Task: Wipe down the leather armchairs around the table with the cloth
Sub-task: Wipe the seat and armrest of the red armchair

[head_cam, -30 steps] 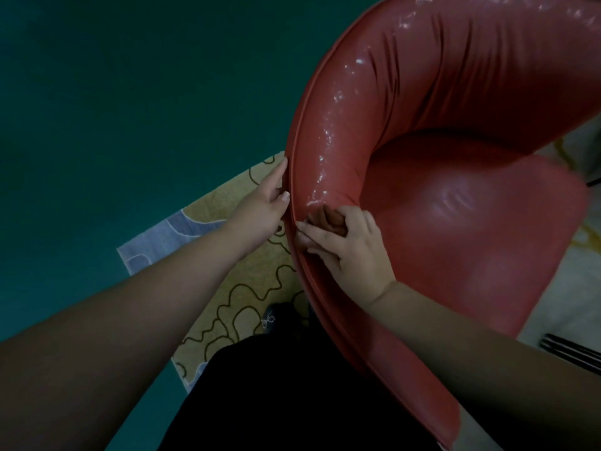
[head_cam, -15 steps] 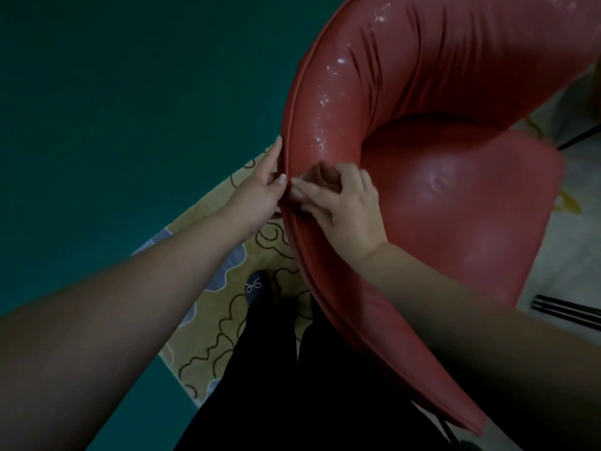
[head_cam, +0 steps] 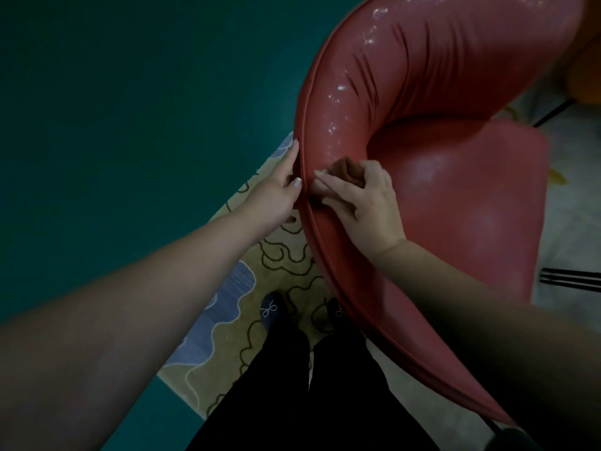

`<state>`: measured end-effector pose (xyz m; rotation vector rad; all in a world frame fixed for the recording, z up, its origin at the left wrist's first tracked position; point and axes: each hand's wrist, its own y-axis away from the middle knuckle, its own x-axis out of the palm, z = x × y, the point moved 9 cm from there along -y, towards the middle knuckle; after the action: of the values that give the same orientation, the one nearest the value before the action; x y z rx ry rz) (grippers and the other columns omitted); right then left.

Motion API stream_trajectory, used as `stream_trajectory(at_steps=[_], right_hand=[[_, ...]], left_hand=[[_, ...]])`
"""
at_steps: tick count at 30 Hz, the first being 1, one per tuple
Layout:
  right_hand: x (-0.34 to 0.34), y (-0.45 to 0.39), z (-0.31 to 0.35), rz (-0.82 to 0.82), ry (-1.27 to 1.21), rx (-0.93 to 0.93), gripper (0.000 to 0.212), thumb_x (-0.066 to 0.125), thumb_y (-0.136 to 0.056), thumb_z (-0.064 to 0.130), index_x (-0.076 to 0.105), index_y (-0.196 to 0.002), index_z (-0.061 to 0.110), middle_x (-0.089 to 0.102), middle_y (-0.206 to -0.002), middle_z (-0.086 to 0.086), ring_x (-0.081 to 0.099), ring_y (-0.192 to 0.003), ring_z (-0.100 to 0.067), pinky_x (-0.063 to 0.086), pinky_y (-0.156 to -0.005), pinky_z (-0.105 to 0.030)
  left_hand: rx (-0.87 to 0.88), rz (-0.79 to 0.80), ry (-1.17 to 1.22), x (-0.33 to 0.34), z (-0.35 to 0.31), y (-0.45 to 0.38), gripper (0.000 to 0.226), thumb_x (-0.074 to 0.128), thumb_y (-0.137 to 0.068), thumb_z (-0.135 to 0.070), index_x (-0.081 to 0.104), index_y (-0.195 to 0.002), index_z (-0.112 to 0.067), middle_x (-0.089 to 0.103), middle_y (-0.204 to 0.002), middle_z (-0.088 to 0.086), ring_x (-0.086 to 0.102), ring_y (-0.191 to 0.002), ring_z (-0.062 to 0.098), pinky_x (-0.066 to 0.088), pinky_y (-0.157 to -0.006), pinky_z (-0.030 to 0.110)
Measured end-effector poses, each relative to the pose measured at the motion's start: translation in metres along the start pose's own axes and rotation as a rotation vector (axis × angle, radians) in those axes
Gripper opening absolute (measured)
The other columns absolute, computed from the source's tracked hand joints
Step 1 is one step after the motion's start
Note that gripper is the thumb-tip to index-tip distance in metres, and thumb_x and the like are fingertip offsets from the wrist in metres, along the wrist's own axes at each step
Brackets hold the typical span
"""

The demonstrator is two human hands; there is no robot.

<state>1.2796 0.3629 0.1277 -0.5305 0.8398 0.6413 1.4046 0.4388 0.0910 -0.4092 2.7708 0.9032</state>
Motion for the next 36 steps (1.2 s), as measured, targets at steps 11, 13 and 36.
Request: stream_trajectory(at_steps=[11, 13, 36], right_hand=[[0.007, -0.027, 0.006, 0.013, 0.054, 0.003, 0.037, 0.064, -0.090, 0.032, 0.063, -0.127, 0.036, 0.051, -0.115, -0.015, 0.048, -0.104, -0.034, 0.045, -0.090, -0.051], [0.009, -0.044, 0.000, -0.012, 0.031, 0.054, 0.036, 0.064, -0.091, 0.032, 0.063, -0.127, 0.037, 0.050, -0.116, -0.015, 0.047, -0.105, -0.032, 0.045, -0.091, -0.049], [0.010, -0.075, -0.019, -0.022, -0.157, -0.017, 0.034, 0.063, -0.091, 0.031, 0.064, -0.125, 0.029, 0.052, -0.107, -0.017, 0.052, -0.100, -0.032, 0.044, -0.091, -0.043]], left_hand=[[0.033, 0.032, 0.041, -0.005, -0.008, -0.011, 0.059, 0.034, -0.103, -0.021, 0.010, -0.146, -0.054, 0.051, -0.138, 0.000, 0.059, -0.101, 0.032, 0.050, -0.087, 0.059], [0.035, 0.026, 0.088, -0.007, -0.010, -0.017, 0.058, 0.034, -0.103, -0.020, 0.013, -0.146, -0.054, 0.054, -0.135, -0.002, 0.058, -0.099, 0.025, 0.052, -0.087, 0.056], [0.063, -0.033, 0.071, -0.028, -0.034, -0.081, 0.056, 0.037, -0.102, -0.017, 0.019, -0.148, -0.044, 0.039, -0.151, 0.000, 0.039, -0.136, 0.015, 0.031, -0.114, 0.043]])
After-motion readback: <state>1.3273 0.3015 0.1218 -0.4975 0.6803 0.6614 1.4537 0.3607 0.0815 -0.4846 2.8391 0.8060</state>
